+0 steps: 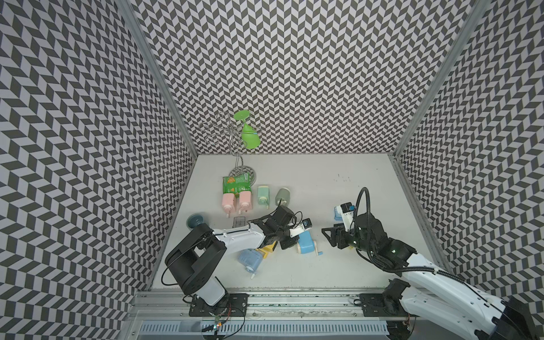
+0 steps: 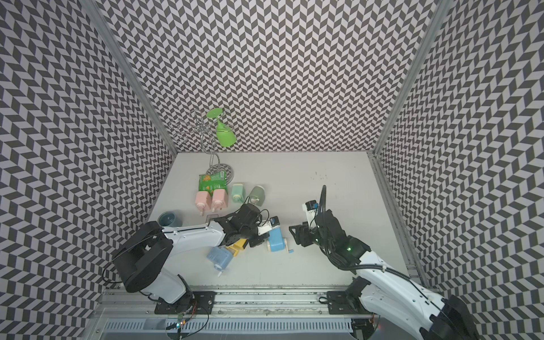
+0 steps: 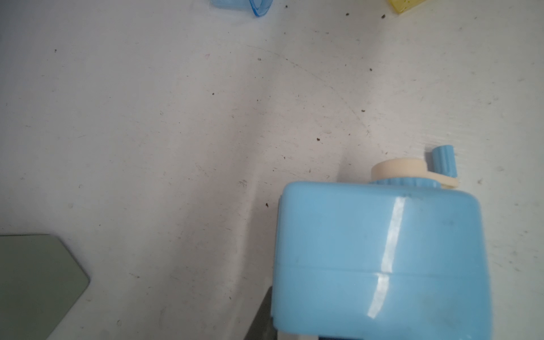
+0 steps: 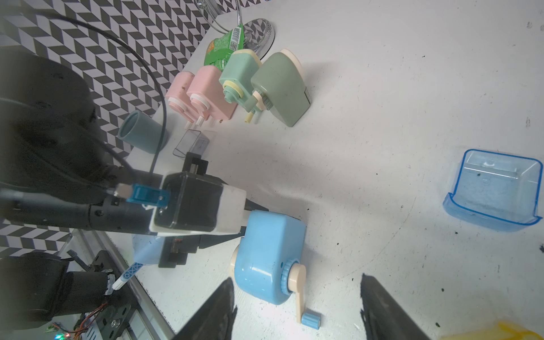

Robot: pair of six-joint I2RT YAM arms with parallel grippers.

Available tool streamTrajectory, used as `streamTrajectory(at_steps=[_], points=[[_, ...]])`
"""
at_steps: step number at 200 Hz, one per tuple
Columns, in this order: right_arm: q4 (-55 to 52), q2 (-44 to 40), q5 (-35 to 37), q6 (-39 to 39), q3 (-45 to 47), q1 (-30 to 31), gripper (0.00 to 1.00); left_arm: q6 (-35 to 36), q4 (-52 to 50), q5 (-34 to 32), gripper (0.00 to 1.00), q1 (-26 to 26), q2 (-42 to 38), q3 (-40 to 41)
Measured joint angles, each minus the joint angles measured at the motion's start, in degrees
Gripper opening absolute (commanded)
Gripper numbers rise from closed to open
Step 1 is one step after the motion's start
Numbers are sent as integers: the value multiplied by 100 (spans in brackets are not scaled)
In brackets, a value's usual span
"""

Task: Put the tray back into the pencil sharpener
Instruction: Pick up the pencil sharpener from the center of the board.

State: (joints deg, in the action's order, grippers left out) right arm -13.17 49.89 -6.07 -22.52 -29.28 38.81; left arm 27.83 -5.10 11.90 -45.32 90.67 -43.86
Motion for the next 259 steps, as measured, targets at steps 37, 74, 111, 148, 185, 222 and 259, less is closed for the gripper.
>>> streamTrajectory(at_steps=[37, 74, 111, 148, 185, 222, 259], points=[[0, 0, 0, -2, 0, 0, 67, 4, 79, 151, 11, 48, 0, 0], [0, 0, -4, -4, 0, 0, 67, 37, 79, 223, 6, 74, 0, -2], [20, -55, -98, -120, 22, 0, 67, 9, 79, 221, 0, 74, -4, 2], [188, -118, -315, -352, 216, -2, 67, -103, 74, 144, 0, 125, -105, 59], [219, -118, -492, -610, 278, -7, 71, -455, 92, 223, 0, 407, -315, 68], [511, -151, -702, -1091, 452, -11, 75, -990, 367, 378, 0, 610, -713, 76], [1110, -424, -1003, -1775, 859, -13, 92, -1563, 715, 514, 0, 610, -953, 170]])
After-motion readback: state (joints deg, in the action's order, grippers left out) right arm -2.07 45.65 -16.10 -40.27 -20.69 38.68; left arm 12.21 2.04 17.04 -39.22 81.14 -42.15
